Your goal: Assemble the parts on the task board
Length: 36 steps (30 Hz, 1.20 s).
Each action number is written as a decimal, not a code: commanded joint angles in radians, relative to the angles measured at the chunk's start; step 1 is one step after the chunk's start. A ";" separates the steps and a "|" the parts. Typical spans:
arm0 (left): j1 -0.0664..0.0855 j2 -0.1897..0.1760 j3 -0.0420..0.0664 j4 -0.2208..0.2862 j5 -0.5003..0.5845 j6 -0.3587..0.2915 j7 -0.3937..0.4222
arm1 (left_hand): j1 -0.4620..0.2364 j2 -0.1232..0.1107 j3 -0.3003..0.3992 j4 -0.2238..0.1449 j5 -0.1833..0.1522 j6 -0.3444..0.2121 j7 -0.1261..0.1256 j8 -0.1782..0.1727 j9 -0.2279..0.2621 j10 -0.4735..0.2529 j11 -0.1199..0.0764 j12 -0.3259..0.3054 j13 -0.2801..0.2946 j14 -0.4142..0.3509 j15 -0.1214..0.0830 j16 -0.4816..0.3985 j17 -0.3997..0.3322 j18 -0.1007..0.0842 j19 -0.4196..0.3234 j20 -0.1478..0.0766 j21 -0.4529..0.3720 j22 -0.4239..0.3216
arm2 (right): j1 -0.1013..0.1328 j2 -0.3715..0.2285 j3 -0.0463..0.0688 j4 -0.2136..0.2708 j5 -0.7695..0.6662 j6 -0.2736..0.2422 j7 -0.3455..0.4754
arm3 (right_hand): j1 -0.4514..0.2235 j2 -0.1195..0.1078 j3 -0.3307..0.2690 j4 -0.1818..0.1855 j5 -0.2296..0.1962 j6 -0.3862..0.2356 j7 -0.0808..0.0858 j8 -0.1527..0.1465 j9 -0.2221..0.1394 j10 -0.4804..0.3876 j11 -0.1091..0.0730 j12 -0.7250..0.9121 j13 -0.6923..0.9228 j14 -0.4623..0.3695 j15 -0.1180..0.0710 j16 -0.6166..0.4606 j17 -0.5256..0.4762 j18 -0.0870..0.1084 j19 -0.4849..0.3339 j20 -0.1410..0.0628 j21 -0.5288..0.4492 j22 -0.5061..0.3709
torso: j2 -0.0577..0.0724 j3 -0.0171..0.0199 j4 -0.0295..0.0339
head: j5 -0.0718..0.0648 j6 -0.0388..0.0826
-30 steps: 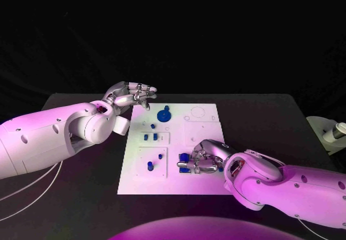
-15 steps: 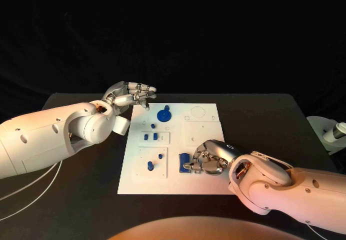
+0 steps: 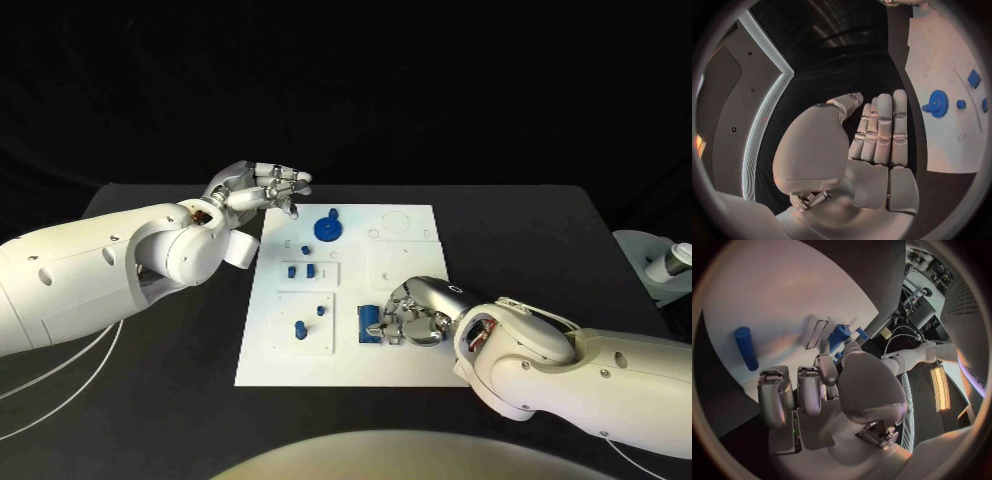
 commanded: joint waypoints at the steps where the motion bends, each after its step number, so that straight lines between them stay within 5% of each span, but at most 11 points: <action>1: 0.001 0.001 0.001 0.002 0.004 0.016 0.003 | 0.000 0.009 -0.001 0.004 0.004 -0.008 0.001 -0.003 -0.001 -0.008 -0.002 0.003 0.001 -0.007 0.002 0.004 -0.001 0.013 -0.001 0.004 -0.004 -0.002 | -0.002 0.000 -0.002 -0.007 -0.026 0.027 -0.013 | 0.012 0.005 0.006 0.000 -0.005 0.002 -0.006 -0.006 -0.002 0.010 -0.001 0.008 0.002 0.068 -0.006 0.006 0.043 -0.007 0.105 -0.009 0.004 0.263 | 0.000 -0.0003 0.0007 | -0.001 -0.001; 9: 0.001 0.000 0.001 0.002 0.004 0.016 0.003 | 0.000 0.009 -0.001 0.004 0.004 -0.008 0.001 -0.003 -0.001 -0.008 -0.002 0.003 0.001 -0.007 0.002 0.004 -0.001 0.013 -0.001 0.004 -0.004 -0.002 | -0.002 0.001 -0.002 -0.009 -0.037 0.025 -0.013 | 0.044 -0.011 0.009 -0.003 -0.026 0.004 -0.007 -0.007 -0.006 0.011 -0.001 0.008 0.003 0.067 -0.007 0.006 0.043 -0.007 0.105 -0.010 0.004 0.263 | -0.001 -0.0002 -0.0003 | -0.004 0.002; 20: 0.001 0.000 0.000 -0.001 0.004 0.014 0.004 | -0.001 0.010 -0.002 0.006 0.004 -0.008 0.001 -0.002 -0.001 -0.009 -0.001 0.004 0.002 -0.007 0.003 0.004 -0.001 0.013 -0.001 0.005 -0.005 -0.002 | 0.000 -0.024 0.000 0.009 -0.026 -0.043 0.039 | 0.068 -0.021 0.012 0.003 -0.042 0.006 -0.005 -0.010 -0.011 0.011 -0.001 0.007 0.005 0.068 -0.007 0.007 0.046 -0.007 0.105 -0.010 0.004 0.263 | 0.000 0.0012 -0.0006 | -0.005 0.009; 36: 0.001 -0.001 -0.002 -0.001 0.004 0.014 0.004 | -0.002 0.011 -0.002 0.007 0.004 -0.008 0.001 -0.002 -0.001 -0.009 -0.001 0.005 0.002 -0.007 0.003 0.005 -0.001 0.013 -0.001 0.005 -0.005 -0.002 | 0.002 -0.030 0.000 0.019 0.016 0.057 0.069 | 0.060 -0.033 0.002 0.002 -0.060 0.011 -0.006 -0.009 -0.012 0.014 0.000 0.014 0.010 0.069 -0.005 0.010 0.055 -0.007 0.105 -0.009 0.004 0.263 | 0.001 -0.0006 0.0022 | -0.004 0.005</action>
